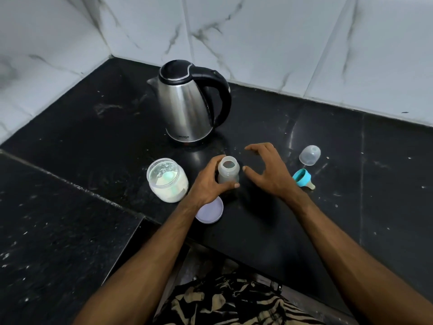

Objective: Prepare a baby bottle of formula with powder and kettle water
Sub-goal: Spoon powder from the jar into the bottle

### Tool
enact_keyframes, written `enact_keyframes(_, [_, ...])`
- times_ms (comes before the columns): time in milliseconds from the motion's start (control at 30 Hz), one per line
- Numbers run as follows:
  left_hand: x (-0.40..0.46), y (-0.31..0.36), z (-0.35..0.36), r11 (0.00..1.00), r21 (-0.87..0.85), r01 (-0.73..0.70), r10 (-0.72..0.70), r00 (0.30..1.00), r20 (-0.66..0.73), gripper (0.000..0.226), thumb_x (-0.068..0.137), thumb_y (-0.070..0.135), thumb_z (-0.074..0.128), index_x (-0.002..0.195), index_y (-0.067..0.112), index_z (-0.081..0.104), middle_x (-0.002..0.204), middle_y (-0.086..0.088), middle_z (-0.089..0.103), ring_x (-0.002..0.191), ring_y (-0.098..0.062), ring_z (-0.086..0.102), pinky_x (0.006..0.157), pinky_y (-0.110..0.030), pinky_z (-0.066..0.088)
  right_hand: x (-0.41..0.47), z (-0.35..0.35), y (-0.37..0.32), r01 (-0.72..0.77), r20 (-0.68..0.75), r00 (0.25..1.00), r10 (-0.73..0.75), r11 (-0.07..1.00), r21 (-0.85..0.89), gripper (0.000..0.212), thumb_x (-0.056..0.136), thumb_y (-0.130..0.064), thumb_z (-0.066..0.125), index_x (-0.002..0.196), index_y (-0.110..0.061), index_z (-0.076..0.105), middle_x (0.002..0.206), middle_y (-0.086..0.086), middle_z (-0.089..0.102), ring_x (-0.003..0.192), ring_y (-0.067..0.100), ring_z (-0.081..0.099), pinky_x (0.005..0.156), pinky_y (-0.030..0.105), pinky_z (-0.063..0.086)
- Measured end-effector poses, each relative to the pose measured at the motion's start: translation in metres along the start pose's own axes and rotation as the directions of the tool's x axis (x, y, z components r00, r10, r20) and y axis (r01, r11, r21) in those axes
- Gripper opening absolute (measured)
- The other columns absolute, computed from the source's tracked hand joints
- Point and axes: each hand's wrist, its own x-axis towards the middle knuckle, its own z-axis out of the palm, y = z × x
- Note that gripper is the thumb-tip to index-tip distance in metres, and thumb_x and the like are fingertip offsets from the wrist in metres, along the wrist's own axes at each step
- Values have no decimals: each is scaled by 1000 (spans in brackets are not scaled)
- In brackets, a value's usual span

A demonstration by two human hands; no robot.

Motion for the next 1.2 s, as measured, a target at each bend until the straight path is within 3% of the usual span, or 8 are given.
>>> enact_keyframes(200, [-34,5,-8,997,-70,26,-32,995,-91,79,78,21,84,144,22,42,143,9,52,131,1,47,107,-14,37,5,-3,-14,64,-149,988,-42,987,144,31,84,-16,72,111,-15,58,106,2,58,96,13,57,84,23,48])
enact_keyframes(467, [-85,4,-32,983,-173,65,-99,976,-196,53,85,18,78,132,25,54,127,12,64,120,1,58,102,-23,46,23,4,-63,170,-127,982,-142,954,248,23,83,-15,70,103,-9,61,93,6,59,83,14,56,76,16,44])
enact_keyframes(567, [-93,3,-41,982,-182,47,-91,967,-238,46,86,16,77,128,19,59,117,7,70,112,-7,65,98,-28,50,31,15,-79,218,-90,975,-202,946,240,21,82,-14,70,101,-12,61,92,6,59,83,15,57,75,19,46])
enact_keyframes(700, [-102,-1,-54,984,-175,13,-75,934,-349,28,84,17,79,106,27,65,82,-2,70,81,-19,69,81,-27,51,39,28,-98,243,-56,970,-236,937,251,18,83,-12,71,100,-11,64,89,3,60,80,12,57,72,17,45])
enact_keyframes(800, [-110,-3,-64,991,-137,-13,-60,854,-517,20,82,15,80,95,20,64,67,-10,57,64,-25,56,70,-28,47,42,40,-109,237,7,969,-247,936,261,16,84,-15,71,99,-13,65,87,2,61,76,11,56,69,13,43])
enact_keyframes(867, [-112,-3,-72,995,-99,-25,-42,781,-622,21,82,11,80,93,12,62,66,-4,49,62,-14,46,65,-23,43,45,50,-115,208,59,971,-233,938,276,14,85,-16,71,99,-15,65,85,-2,61,75,8,56,69,12,42])
enact_keyframes(1033, [-108,-15,-89,1000,-1,-5,3,760,-650,55,71,30,85,115,21,52,88,0,54,82,-14,57,75,-28,51,48,65,-122,194,227,940,-256,945,264,10,89,-16,67,99,-17,67,86,-7,66,79,9,61,72,21,50])
enact_keyframes(1200, [-97,-35,-99,990,69,120,-82,911,-405,117,59,51,86,154,25,22,151,1,34,138,-9,36,109,-26,36,50,68,-128,237,321,904,-283,956,174,13,93,-21,62,104,-18,67,96,-5,67,83,13,62,75,29,52])
